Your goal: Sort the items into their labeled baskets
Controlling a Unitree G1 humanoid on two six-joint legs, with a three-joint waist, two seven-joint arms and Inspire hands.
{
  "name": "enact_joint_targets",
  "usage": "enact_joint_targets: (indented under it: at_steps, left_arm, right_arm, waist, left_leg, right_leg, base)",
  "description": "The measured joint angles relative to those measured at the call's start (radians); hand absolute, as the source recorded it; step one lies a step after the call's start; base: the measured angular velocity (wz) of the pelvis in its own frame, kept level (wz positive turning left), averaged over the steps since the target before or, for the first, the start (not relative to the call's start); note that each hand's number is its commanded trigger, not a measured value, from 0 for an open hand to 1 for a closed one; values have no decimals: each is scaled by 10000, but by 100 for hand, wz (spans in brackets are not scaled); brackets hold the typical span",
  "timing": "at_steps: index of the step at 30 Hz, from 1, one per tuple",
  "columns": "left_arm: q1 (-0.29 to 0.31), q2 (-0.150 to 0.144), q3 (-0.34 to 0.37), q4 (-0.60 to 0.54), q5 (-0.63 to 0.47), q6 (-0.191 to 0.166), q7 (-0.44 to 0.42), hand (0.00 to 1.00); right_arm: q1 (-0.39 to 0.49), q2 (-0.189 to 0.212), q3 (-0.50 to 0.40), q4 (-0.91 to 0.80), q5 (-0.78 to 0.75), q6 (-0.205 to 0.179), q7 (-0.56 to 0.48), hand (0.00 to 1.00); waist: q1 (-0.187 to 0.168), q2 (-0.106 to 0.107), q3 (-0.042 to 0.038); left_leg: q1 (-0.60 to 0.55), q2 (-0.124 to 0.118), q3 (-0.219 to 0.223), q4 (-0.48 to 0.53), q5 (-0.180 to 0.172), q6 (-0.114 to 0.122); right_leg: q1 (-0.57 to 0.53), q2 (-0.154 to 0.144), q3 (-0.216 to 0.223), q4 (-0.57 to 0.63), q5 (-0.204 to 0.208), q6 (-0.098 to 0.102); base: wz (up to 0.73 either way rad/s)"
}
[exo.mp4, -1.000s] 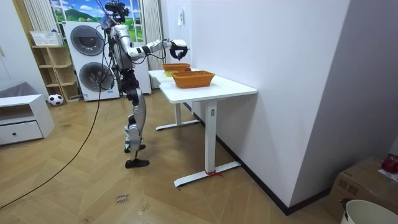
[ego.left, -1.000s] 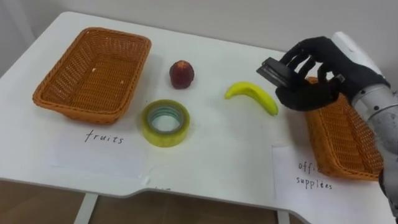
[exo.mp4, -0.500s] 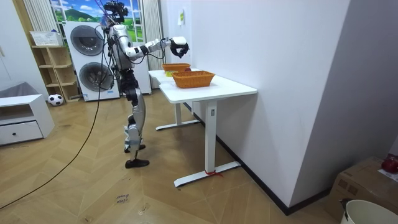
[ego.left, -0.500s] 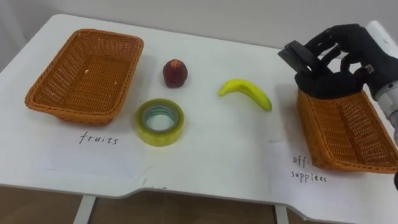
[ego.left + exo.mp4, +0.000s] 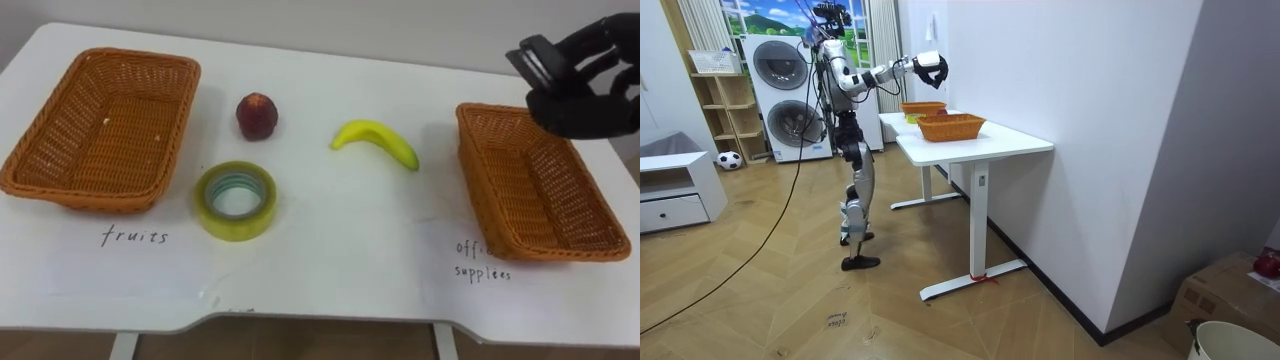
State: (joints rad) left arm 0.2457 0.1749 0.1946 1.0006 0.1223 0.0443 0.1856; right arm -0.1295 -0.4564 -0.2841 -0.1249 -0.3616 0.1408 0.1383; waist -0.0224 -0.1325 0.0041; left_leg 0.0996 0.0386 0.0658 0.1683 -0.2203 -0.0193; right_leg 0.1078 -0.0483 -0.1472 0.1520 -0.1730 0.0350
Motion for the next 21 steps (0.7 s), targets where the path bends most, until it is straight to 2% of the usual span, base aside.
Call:
enact_joint_targets:
  at_steps: [12,17,21]
  left_arm:
    - [203,22,-14,-13,-7,-8,4,0]
    - [213,23,-8,-26,9,-8,34,0]
    - [292,25,7,-66,144,-2,75,0]
  right_arm:
    - [324,-1,0,809,117,-3,-418,100]
    - [990,0,5,1238,27,-83,-393,100]
    - [1181,0,1,1380,-16,-83,-358,100]
  waist:
    - [-19,-90,-62]
    - [0,-80,-21]
    - [-5,-11,14]
  left_leg:
    - [23,7,130,3,0,0]
    - [123,6,148,-53,-2,2]
    - [140,18,198,-110,-3,3]
  right_leg:
    - [-24,-2,59,11,1,-2]
    - [64,-2,53,14,1,-2]
    - [41,13,60,22,1,-2]
  base:
    - [-2]
    - [-1]
    - [-5]
